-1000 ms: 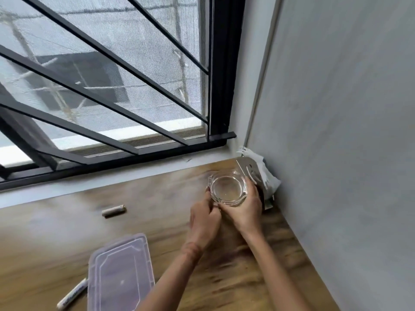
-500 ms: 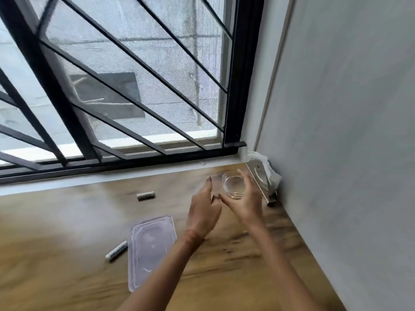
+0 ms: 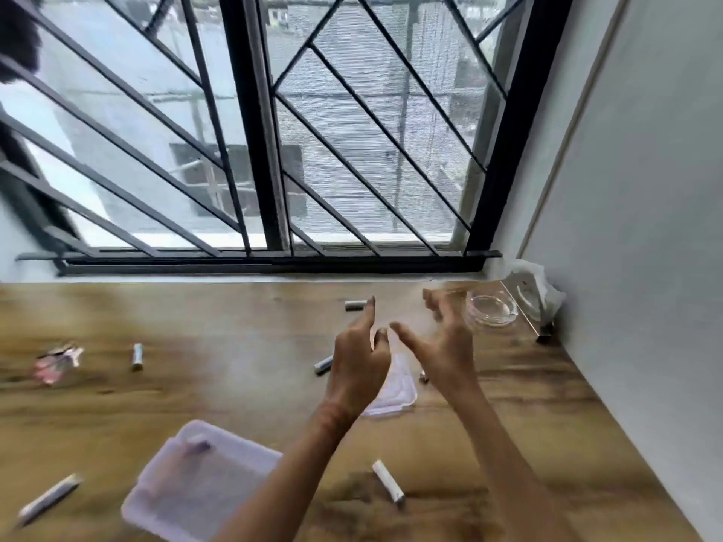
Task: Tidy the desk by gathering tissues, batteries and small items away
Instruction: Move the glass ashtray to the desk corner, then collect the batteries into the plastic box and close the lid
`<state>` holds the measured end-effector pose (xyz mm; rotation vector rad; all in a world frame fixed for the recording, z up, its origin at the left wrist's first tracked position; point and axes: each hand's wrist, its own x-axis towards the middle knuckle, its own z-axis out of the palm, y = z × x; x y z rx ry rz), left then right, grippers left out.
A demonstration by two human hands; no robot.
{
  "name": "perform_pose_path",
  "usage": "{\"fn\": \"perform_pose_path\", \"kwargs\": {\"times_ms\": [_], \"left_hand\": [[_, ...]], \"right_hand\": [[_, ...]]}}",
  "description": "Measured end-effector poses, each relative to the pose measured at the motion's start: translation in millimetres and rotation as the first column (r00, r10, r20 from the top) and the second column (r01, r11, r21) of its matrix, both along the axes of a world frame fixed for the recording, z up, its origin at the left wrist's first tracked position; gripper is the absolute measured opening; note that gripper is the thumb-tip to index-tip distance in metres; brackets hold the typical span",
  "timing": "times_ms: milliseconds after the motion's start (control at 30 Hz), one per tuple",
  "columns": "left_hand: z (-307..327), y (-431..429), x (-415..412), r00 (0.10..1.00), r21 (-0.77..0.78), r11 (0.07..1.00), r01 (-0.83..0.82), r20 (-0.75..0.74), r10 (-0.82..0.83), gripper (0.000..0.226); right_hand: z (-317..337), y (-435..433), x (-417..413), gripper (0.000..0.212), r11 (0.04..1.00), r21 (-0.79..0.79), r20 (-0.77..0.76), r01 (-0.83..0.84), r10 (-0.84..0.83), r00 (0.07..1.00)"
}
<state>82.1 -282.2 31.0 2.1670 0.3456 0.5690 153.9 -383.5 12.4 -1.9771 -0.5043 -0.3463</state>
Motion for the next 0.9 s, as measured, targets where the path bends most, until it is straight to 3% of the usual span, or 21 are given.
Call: {"fn": "perform_pose_path", "kwargs": {"times_ms": [233, 533, 900], "left_hand": [[-1.8, 57.3, -118.7, 0.994, 0.019, 0.995, -0.103, 0.05, 0.102, 0.049], [-16.9, 111.7, -266.8, 0.977, -0.005, 0.977, -0.214, 0.013, 0.214, 0.048], [-32.2, 180.6, -341.9, 0.921, -0.125, 0.913, -0.389, -0.067, 0.383, 0.048]], "right_hand": [[-2.9, 59.3, -112.7, 0.057, 0.994, 0.073, -0.035, -0.081, 0.084, 0.996], [-16.0, 124.2, -261.5, 0.054, 0.975, 0.055, -0.066, -0.215, 0.219, 0.974], [-22.4, 202.9, -334.3, 0.052, 0.915, 0.045, -0.104, -0.4, 0.402, 0.91]]}}
